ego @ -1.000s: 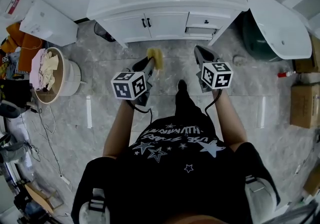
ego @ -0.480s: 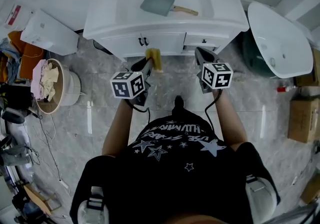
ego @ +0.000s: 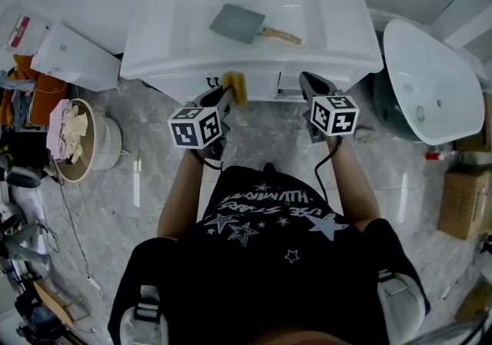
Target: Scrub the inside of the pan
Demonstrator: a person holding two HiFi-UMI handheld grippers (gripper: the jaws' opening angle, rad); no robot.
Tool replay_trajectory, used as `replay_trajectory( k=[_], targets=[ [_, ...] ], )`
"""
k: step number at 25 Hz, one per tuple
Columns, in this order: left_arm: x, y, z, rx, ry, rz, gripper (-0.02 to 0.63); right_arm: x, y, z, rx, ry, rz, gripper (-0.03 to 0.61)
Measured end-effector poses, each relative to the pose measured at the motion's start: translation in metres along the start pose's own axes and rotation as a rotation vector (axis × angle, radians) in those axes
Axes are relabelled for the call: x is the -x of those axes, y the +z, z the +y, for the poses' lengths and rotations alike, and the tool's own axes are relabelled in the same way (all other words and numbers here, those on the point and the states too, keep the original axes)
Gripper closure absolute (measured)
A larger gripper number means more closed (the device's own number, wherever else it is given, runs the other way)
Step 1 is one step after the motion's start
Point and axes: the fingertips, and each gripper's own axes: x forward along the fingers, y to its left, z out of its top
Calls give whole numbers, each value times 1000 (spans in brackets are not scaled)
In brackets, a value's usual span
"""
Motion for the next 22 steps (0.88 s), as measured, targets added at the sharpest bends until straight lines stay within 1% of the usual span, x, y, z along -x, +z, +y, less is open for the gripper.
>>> replay_trajectory(
  k=[5,8,13,17,22],
  targets=[
    [-5,12,13,11,29,-9,561,-16,5,-3,-19,40,3,571],
    [-12,19,24,23,43,-12,563,-26,5,-7,-22,45,12,571],
    [-36,34,42,23,38,-3,563,-46,12,-22,-32,30,20,571],
    [-63,57,62,29,27,-9,563,-70,28,-39,-30,5,20,571],
    [-100,82,89,39,8,7,561,-103,48,-55,-29,-19,30,571]
  ],
)
